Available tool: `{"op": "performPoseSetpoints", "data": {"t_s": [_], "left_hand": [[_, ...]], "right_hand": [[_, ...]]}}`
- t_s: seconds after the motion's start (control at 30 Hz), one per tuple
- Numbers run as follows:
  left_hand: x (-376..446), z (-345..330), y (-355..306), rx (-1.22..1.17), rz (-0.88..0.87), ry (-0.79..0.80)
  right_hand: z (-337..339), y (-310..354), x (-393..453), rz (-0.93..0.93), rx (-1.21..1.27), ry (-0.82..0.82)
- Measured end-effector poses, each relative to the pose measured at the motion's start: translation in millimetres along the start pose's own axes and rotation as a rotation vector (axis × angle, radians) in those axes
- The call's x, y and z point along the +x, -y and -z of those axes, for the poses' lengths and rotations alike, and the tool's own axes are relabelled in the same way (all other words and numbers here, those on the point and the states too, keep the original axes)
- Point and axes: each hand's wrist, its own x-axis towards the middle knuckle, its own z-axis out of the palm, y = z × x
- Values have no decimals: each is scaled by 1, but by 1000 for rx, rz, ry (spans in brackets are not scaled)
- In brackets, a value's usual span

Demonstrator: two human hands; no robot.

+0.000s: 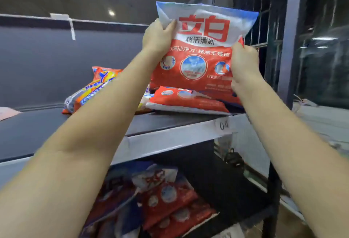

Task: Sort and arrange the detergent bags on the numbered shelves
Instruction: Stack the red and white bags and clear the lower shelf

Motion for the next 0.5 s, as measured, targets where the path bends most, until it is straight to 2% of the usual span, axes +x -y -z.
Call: {"op": "performPoseSetpoints", "data": {"t_s": [0.13, 0.2, 0.23, 0.3, 0.33, 0.5], "left_hand": [[56, -25, 35, 113, 167, -35], [65, -44, 67, 224, 272, 52], [66, -53, 81, 294, 301, 156], [63, -66, 100, 437, 289, 336], [62, -68, 104, 477, 264, 365], [60, -60, 99, 696, 140, 359]], "right_hand": [[-67, -20, 54, -60, -103, -38], [-88, -33, 68, -110, -279, 76], [-92, -38, 74, -101, -408, 107], [-95, -45, 83, -91, -622, 181], [-94, -46, 85, -58, -720, 206], [-87, -38, 85, 64, -1011, 269]]}}
